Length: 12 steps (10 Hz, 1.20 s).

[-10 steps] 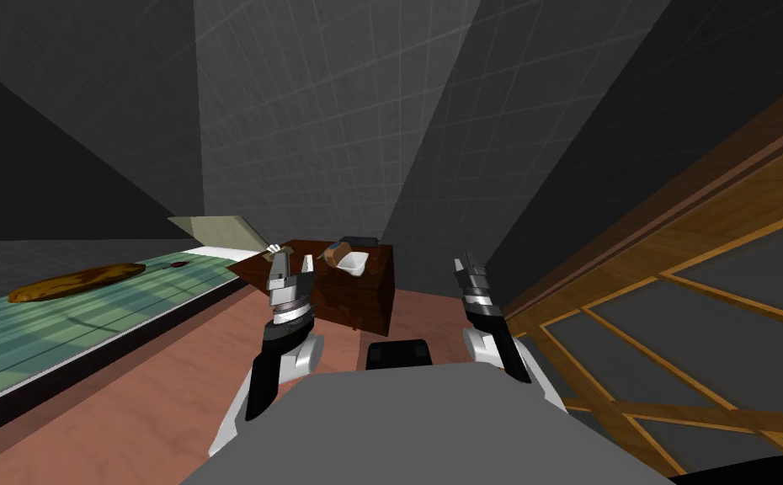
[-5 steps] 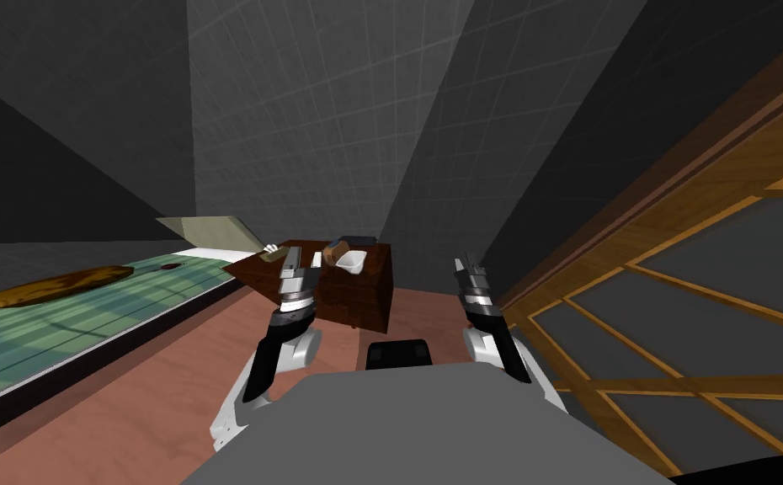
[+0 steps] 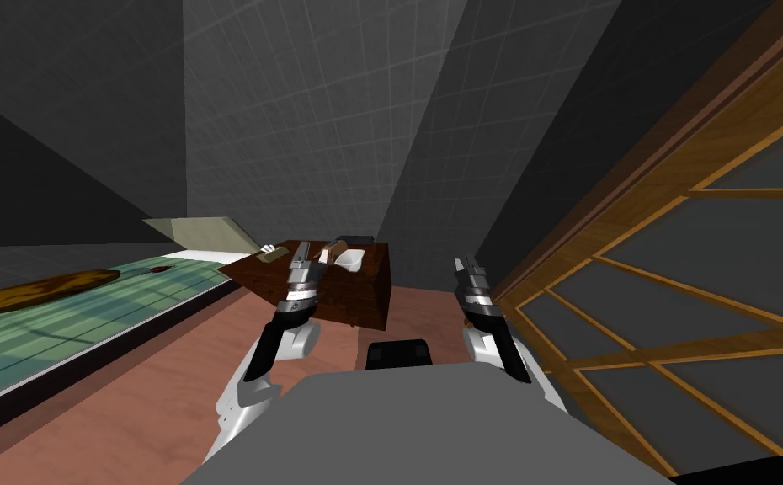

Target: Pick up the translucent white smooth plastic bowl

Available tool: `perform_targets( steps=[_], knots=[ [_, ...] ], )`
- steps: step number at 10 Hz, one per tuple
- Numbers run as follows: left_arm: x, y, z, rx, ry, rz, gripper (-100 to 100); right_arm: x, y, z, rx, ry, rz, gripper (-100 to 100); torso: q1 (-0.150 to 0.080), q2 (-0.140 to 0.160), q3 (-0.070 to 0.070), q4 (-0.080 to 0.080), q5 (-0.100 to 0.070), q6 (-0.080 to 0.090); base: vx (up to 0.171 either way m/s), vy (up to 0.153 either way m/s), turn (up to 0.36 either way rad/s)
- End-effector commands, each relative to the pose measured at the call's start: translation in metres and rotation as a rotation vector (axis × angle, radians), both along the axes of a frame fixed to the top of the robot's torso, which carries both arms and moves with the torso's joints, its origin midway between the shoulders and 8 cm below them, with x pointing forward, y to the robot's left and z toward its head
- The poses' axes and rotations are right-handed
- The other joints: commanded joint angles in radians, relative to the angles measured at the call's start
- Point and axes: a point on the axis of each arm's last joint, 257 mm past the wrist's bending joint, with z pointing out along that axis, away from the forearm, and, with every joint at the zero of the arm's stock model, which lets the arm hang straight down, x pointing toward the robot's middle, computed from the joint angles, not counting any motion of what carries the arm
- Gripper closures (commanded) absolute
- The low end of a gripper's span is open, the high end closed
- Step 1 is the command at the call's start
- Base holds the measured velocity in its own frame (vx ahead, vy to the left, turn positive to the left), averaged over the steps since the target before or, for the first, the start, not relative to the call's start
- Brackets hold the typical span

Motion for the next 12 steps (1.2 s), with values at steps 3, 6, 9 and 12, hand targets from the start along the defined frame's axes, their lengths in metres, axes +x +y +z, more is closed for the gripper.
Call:
perform_targets(
  steps=[3, 6, 9, 12],
  knots=[
    [0.018, -0.002, -0.004, -0.026, 0.063, -0.046, -100, 0.000, 0.000, 0.000, 0.000, 0.000, 0.000, 0, 0.001, 0.001, 0.000, 0.000, 0.000, 0.000, -0.057, -0.006, -0.045],
    [0.037, -0.005, -0.003, -0.058, 0.119, -0.111, -100, 0.000, 0.000, 0.000, 0.000, 0.000, 0.000, 0, 0.001, 0.001, 0.000, 0.000, 0.000, 0.000, -0.061, -0.011, -0.053],
    [0.052, -0.006, -0.011, -0.075, 0.187, -0.135, -100, 0.000, 0.000, 0.000, 0.000, 0.000, 0.000, 0, 0.001, 0.001, 0.000, 0.000, 0.000, 0.000, -0.054, -0.009, -0.044],
    [0.071, -0.011, -0.013, -0.106, 0.258, -0.194, -100, 0.000, 0.000, 0.000, 0.000, 0.000, 0.000, 0, 0.000, 0.000, 0.000, 0.000, 0.000, 0.000, -0.048, -0.014, -0.059]
  ],
)
